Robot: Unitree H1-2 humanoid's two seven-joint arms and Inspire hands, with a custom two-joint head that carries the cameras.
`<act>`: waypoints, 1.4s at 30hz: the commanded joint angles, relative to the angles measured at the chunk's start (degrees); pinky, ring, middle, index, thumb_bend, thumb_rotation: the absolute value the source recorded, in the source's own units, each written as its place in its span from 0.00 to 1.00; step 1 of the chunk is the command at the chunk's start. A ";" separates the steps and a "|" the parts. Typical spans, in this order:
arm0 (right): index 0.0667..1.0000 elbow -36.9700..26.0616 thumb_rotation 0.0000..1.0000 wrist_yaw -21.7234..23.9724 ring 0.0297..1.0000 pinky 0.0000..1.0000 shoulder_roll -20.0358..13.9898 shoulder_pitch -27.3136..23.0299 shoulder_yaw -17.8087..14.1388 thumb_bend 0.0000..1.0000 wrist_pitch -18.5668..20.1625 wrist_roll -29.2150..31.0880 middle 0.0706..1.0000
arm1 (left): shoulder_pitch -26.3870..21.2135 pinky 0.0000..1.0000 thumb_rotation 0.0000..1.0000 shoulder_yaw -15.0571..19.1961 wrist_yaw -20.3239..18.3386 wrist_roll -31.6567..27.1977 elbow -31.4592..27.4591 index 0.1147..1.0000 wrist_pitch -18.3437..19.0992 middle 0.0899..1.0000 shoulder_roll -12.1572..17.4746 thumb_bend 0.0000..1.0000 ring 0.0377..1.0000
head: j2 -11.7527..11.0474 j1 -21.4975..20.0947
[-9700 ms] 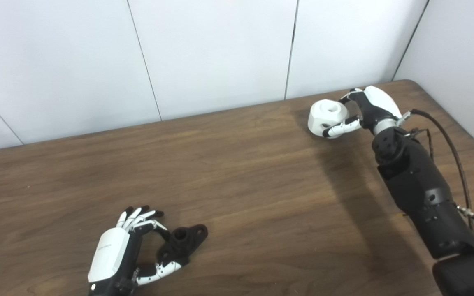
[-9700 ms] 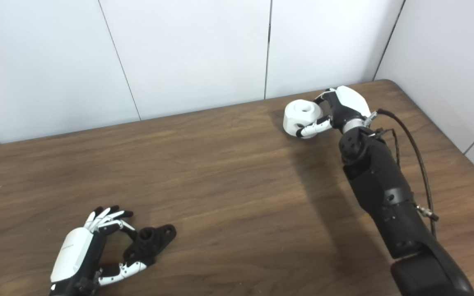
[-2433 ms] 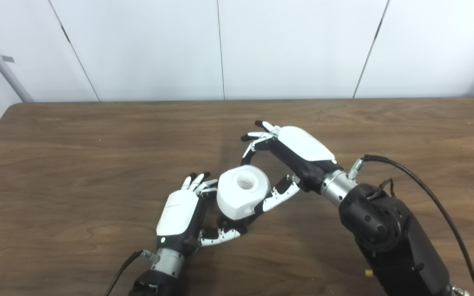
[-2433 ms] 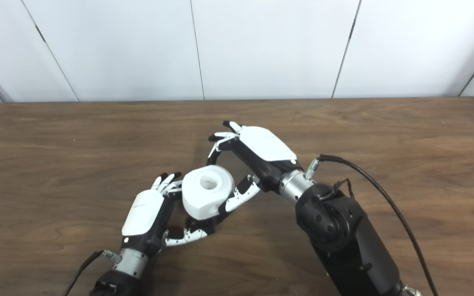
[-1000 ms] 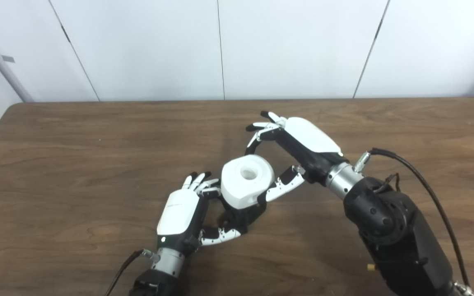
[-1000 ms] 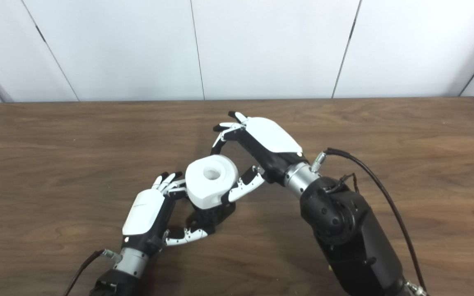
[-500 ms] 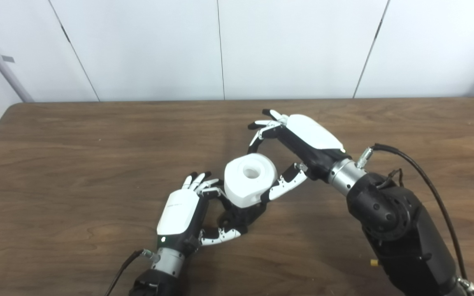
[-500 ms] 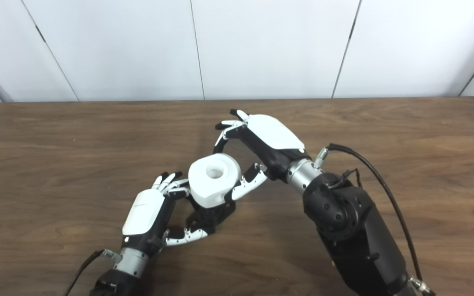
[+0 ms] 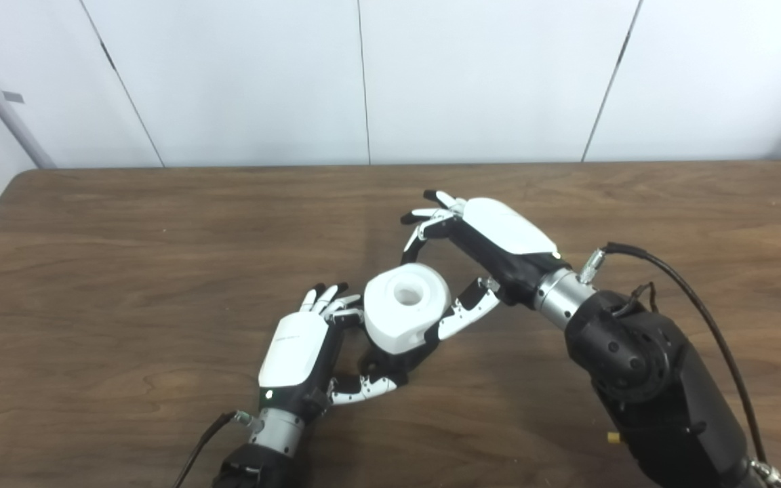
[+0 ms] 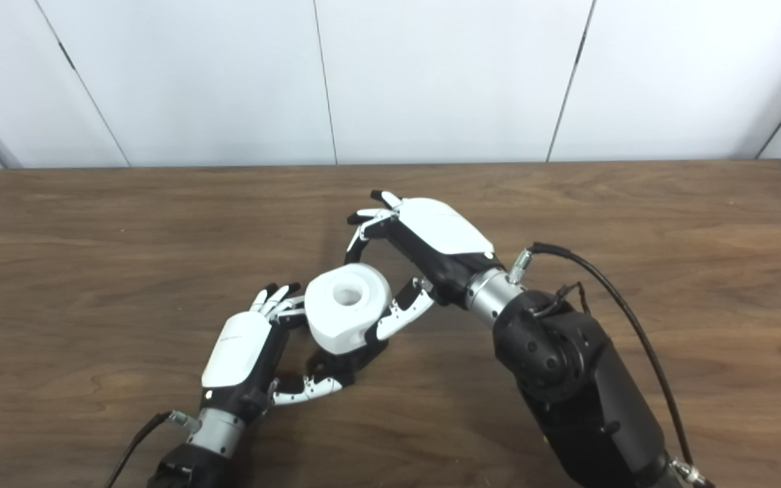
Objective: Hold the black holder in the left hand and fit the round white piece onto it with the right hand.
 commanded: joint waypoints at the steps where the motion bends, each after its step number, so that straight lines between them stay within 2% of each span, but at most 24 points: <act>1: 0.45 -2.45 0.14 -0.11 1.00 1.00 0.25 -1.31 0.00 0.52 -1.10 -0.33 0.86 | -0.26 1.00 0.05 -0.31 0.42 0.14 1.63 0.42 -0.73 0.79 0.39 0.52 0.93 | 0.02 0.05; 42: 0.45 -1.83 0.13 -0.96 1.00 1.00 0.18 0.57 0.52 0.52 -1.28 -0.39 0.86 | -0.10 1.00 0.05 -0.34 0.12 0.50 0.83 0.42 -0.33 0.80 0.45 0.52 0.93 | 0.48 0.18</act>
